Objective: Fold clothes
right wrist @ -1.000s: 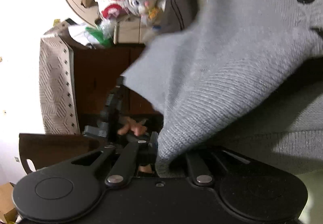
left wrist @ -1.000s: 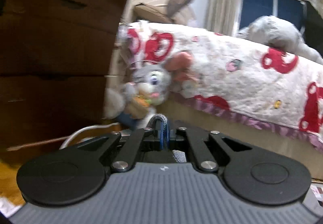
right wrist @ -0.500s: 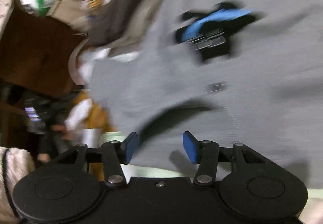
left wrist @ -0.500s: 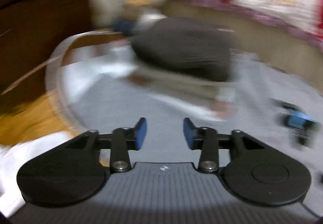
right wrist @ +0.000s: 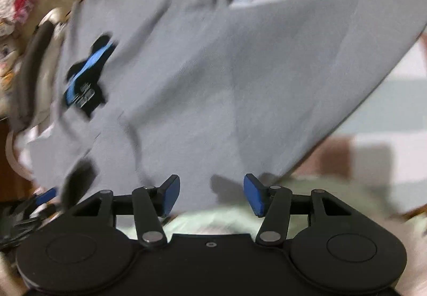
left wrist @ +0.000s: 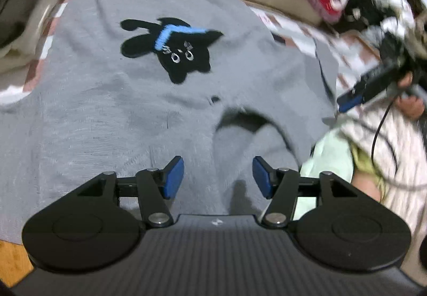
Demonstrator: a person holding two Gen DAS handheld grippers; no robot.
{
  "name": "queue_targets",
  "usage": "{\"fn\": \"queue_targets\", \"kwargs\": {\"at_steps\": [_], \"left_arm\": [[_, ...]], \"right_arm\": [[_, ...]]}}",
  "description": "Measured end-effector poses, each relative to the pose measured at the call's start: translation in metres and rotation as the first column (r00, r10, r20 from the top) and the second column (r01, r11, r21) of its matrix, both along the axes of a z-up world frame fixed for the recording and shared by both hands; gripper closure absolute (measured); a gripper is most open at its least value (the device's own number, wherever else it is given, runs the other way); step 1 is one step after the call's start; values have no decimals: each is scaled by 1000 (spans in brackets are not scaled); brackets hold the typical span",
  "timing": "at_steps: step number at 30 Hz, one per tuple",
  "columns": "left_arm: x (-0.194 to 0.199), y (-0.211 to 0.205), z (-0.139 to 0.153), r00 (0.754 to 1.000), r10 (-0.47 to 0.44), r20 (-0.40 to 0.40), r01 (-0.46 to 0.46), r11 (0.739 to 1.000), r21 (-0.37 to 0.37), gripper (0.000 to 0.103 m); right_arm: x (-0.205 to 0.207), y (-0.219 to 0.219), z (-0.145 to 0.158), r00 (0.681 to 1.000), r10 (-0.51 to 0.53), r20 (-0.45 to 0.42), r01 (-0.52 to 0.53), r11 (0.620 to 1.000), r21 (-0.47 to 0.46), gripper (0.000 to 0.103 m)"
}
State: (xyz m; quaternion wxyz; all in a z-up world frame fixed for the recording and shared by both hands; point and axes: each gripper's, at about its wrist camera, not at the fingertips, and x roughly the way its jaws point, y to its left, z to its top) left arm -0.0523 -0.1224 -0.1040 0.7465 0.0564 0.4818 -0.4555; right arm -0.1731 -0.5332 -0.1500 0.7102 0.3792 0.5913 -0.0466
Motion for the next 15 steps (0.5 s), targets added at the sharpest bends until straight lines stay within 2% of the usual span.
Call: {"fn": "queue_targets", "kwargs": {"at_steps": [2,4,5,6,8,9,10,11,13,14,15], "left_arm": [[-2,1,-4,1000,3,6,-3,999,32,40],[-1,-2,-13,1000,29,-2,-29,997,69,38],[0,-4,-19,999,49,-16,-48,995,87,36],[1,-5,-26,996,78,-40,-74,993,93,31],[8,-4,-40,985,137,-106,-128,988,80,30],[12,-4,-45,981,153,-119,-145,986,77,48],[14,-4,-46,984,148,-95,-141,987,79,70],[17,-4,-46,987,141,-74,-135,987,81,97],[29,1,-42,984,158,-82,-153,986,64,97],[35,4,-40,980,175,-92,-172,984,46,97],[41,7,-37,977,189,-97,-187,982,30,97]], "right_arm": [[2,18,-2,997,74,35,-75,997,24,44],[6,52,1,970,224,98,-219,974,-61,44],[9,69,3,946,298,124,-286,952,-106,43],[11,85,4,917,372,146,-350,924,-153,42],[16,119,7,839,513,178,-466,849,-250,41],[18,136,8,792,580,188,-516,802,-299,41],[20,153,10,740,644,194,-561,751,-348,41],[23,169,11,684,703,196,-600,694,-397,41],[28,203,14,558,809,185,-660,568,-491,41],[28,213,13,526,833,173,-670,531,-519,41],[28,216,10,526,835,159,-669,522,-529,41]]}}
